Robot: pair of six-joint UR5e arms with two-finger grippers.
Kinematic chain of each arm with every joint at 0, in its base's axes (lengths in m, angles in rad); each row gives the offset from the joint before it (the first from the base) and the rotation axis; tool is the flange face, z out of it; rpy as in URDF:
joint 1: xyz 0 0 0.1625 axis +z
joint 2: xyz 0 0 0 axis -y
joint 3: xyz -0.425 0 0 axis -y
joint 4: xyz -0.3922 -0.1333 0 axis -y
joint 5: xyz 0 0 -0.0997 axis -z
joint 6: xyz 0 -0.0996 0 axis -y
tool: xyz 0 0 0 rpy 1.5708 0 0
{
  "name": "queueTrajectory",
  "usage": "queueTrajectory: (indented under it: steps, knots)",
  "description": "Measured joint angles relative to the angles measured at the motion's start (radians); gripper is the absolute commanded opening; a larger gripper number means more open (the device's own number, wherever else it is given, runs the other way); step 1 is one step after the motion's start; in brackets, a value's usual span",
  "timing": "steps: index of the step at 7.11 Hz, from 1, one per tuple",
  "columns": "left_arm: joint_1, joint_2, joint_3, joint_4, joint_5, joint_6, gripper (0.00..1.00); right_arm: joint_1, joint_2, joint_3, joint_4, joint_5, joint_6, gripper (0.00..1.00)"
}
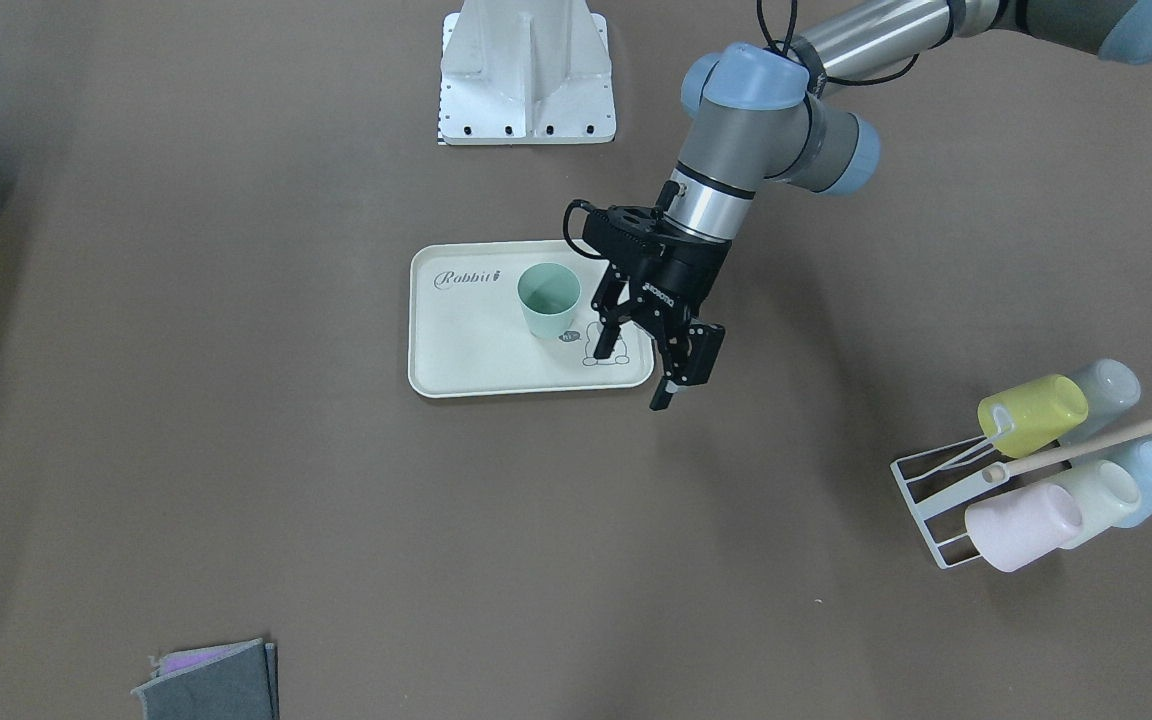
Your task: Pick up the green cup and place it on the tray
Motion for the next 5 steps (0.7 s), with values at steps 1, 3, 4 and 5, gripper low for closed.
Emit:
queueTrajectory:
  steps: [1,3,4,5]
  knots:
    - [-0.023,0.0,-0.022,0.128,0.073,0.071,0.98,0.0,-0.001,0.0,-0.001,0.0,0.0,1.0]
    - [-0.074,0.001,-0.06,0.347,0.202,0.118,0.98,0.001,-0.003,-0.006,-0.002,-0.005,0.0,1.0]
    - [-0.114,0.006,-0.073,0.41,0.226,0.119,0.98,0.001,-0.003,-0.007,-0.001,-0.005,0.0,1.0]
    - [-0.167,0.016,-0.083,0.451,0.23,0.11,0.98,0.001,-0.002,-0.006,-0.001,-0.003,0.0,1.0]
